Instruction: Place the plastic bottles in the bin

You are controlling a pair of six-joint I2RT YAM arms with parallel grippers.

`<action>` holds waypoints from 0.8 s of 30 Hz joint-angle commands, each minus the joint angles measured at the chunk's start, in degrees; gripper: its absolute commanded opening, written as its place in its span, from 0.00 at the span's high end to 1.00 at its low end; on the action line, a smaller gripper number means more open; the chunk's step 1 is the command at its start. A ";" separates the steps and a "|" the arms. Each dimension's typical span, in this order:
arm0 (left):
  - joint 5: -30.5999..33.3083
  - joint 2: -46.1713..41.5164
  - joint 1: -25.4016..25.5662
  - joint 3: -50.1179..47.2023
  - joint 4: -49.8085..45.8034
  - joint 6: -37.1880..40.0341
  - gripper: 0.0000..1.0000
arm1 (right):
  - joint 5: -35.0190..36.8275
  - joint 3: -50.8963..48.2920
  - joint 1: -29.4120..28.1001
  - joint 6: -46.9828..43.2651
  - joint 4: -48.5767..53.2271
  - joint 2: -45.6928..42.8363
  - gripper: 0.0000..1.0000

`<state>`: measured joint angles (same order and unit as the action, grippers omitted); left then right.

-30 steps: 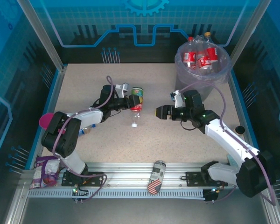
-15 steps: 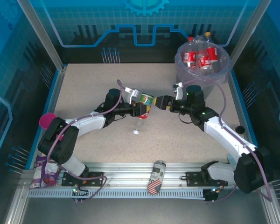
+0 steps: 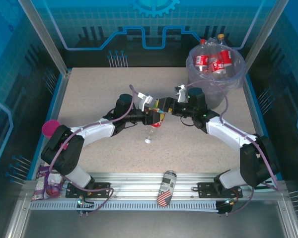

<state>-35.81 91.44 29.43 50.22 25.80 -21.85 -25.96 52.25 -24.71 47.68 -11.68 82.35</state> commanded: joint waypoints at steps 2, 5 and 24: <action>0.08 -1.01 0.77 2.68 0.93 1.76 0.49 | 0.38 2.34 -0.55 0.64 -2.32 0.94 0.34; 0.80 -1.26 0.73 2.77 0.59 1.80 0.47 | 0.86 2.73 -0.51 -0.11 -0.98 0.41 0.42; 32.83 -16.34 -0.11 5.36 -38.53 -3.64 0.01 | 21.31 34.55 12.78 -29.16 35.33 -7.61 0.55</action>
<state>-16.19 77.73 29.63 52.77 3.66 -22.31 -13.17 79.90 -15.03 28.56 13.47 77.56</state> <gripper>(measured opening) 0.984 0.584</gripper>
